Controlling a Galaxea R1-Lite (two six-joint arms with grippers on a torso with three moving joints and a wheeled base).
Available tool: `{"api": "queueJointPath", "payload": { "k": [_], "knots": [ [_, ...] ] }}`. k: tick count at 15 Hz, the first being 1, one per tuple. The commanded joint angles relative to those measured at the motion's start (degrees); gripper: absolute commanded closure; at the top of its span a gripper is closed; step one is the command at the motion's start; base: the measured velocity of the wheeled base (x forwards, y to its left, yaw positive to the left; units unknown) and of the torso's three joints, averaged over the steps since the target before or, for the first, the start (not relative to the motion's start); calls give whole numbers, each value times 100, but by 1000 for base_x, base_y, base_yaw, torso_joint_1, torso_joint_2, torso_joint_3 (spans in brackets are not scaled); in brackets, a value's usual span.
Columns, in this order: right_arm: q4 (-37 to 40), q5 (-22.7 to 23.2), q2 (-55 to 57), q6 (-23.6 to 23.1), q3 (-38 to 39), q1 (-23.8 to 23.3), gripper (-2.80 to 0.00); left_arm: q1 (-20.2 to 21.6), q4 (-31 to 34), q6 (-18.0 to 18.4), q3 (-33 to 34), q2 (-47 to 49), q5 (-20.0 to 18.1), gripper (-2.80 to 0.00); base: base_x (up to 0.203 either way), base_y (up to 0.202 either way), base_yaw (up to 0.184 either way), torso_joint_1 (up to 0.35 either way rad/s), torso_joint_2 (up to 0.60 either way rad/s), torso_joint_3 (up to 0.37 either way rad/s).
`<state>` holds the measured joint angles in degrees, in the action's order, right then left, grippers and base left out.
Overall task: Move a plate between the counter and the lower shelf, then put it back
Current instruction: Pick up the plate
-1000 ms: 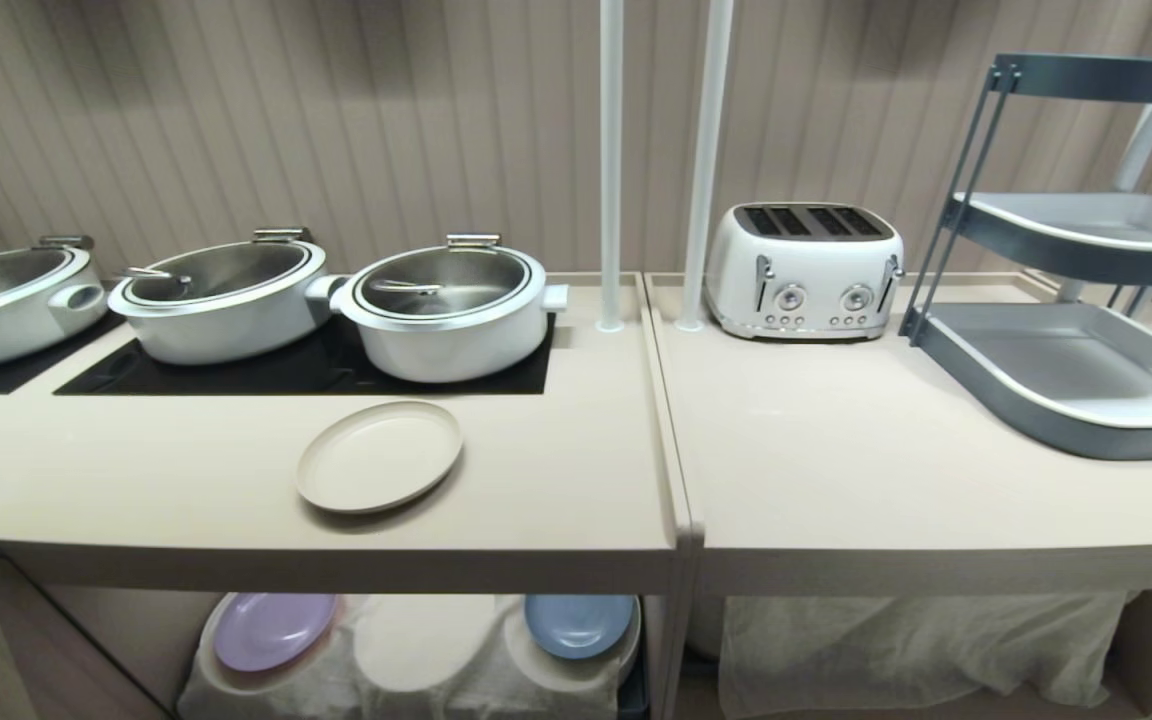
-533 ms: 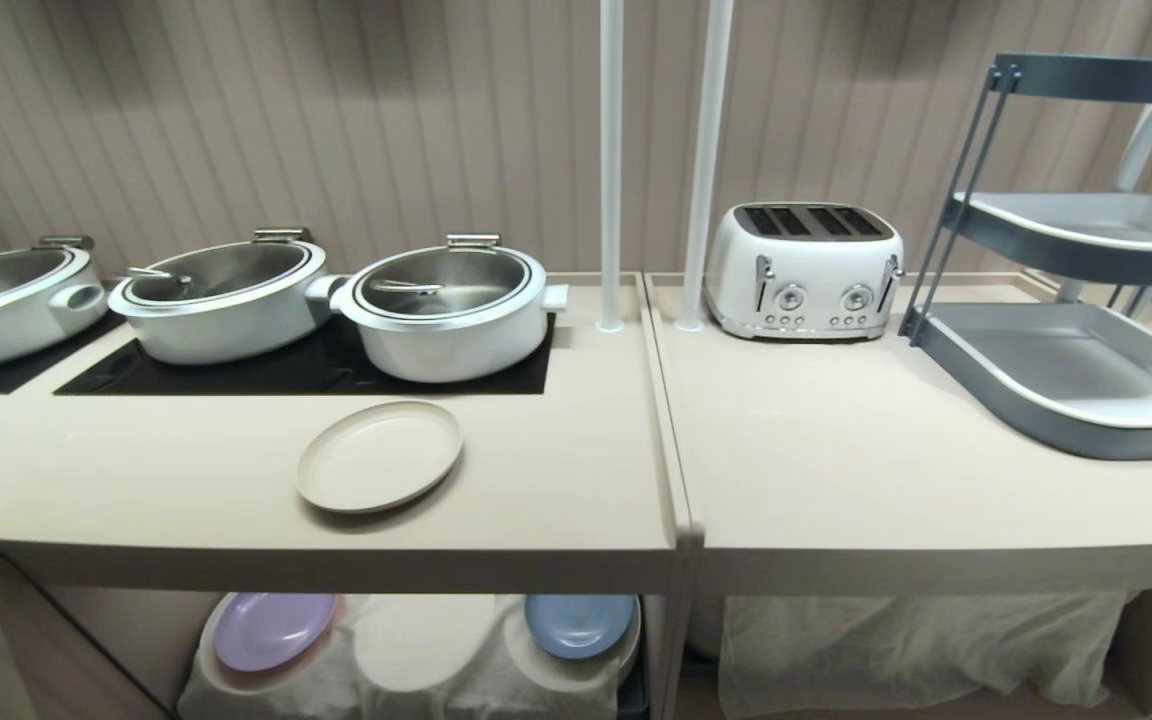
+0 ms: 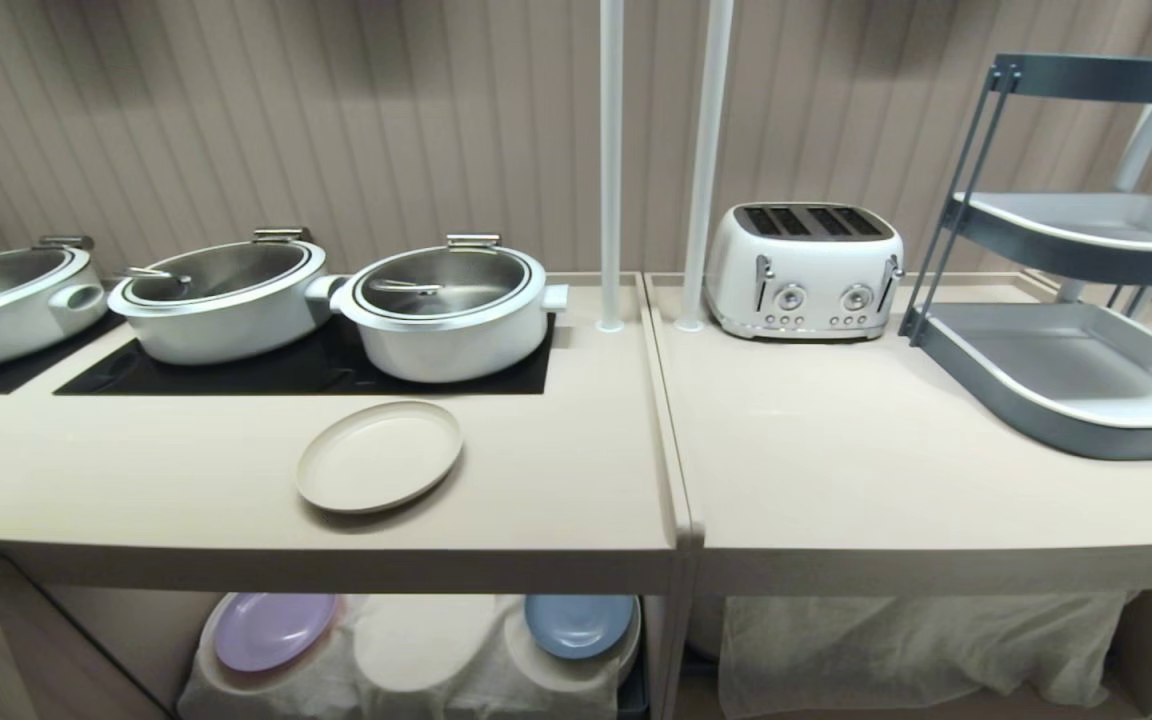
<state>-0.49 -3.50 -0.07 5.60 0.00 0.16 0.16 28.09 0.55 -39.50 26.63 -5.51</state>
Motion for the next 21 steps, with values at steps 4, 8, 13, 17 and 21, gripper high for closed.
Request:
{"api": "queueJointPath", "payload": {
  "k": [4,8,13,17,21],
  "knots": [
    [-4,-2,7,3,0,2,0,9,13,-241,-669,1824,18,0,0,0,0,0,0,0],
    [-4,-2,7,3,0,2,0,12,13,-968,-1070,3032,203,0,0,0,0,0,0,0],
    [-4,-2,7,3,0,2,0,19,-3,-1692,-1382,4414,611,0,0,0,0,0,0,0],
    [-4,-2,7,3,0,2,0,139,0,-1864,-1703,5472,624,0,0,0,0,0,0,0],
    [-4,-2,7,3,0,2,0,192,53,-1819,-2328,6451,599,0,0,0,0,0,0,0]
  ]
}}
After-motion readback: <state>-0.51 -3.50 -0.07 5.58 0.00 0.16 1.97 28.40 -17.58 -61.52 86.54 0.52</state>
